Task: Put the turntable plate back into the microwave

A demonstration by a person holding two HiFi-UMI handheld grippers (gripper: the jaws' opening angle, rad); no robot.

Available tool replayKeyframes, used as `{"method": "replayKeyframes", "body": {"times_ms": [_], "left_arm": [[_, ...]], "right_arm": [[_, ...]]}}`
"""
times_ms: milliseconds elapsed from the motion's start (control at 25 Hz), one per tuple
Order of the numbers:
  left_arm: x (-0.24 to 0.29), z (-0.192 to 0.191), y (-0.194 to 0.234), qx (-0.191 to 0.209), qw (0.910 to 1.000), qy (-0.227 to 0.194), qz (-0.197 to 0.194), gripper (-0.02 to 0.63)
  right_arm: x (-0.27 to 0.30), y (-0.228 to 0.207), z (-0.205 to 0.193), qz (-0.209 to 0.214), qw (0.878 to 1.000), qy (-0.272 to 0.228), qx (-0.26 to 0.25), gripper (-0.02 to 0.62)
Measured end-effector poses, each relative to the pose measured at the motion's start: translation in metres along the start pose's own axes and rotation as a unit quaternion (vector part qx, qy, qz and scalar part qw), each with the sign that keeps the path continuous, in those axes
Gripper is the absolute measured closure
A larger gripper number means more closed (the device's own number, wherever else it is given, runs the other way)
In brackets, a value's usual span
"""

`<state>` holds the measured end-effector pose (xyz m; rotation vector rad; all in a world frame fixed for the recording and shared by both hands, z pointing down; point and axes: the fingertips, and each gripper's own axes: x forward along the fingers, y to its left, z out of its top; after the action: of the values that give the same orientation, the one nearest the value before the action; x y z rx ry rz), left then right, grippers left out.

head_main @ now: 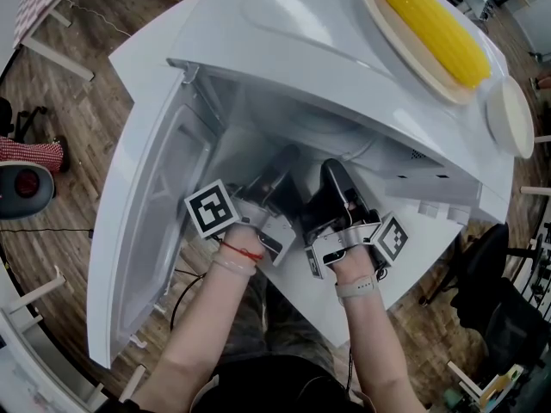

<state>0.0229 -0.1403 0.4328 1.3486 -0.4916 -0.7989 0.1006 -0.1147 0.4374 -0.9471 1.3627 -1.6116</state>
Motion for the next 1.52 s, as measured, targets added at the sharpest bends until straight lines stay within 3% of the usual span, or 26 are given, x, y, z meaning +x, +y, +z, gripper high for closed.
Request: {"method": "replayKeyframes", "body": {"times_ms": [720, 1160, 1320, 1520], "left_arm": [[-0.021, -0.013, 0.002, -0.035, 0.9992, -0.006, 0.016, 0.548], [-0.025, -0.02, -0.005, -0.019, 0.9998, 0.003, 0.006, 0.57], [-0.027, -0.027, -0.008, -0.006, 0.9999, 0.014, 0.003, 0.588], [-0.034, -0.032, -0.005, -0.001, 0.9998, 0.015, 0.012, 0.594]], "right_arm": [[-0.007, 0.001, 0.013, 0.013, 0.999, -0.032, 0.017, 0.543], [-0.018, -0.002, 0.008, 0.009, 1.0, -0.025, 0.011, 0.543], [-0.021, 0.001, 0.001, 0.007, 1.0, -0.009, -0.016, 0.551], [-0.024, 0.005, -0.019, -0.015, 0.995, 0.041, -0.09, 0.566]]}}
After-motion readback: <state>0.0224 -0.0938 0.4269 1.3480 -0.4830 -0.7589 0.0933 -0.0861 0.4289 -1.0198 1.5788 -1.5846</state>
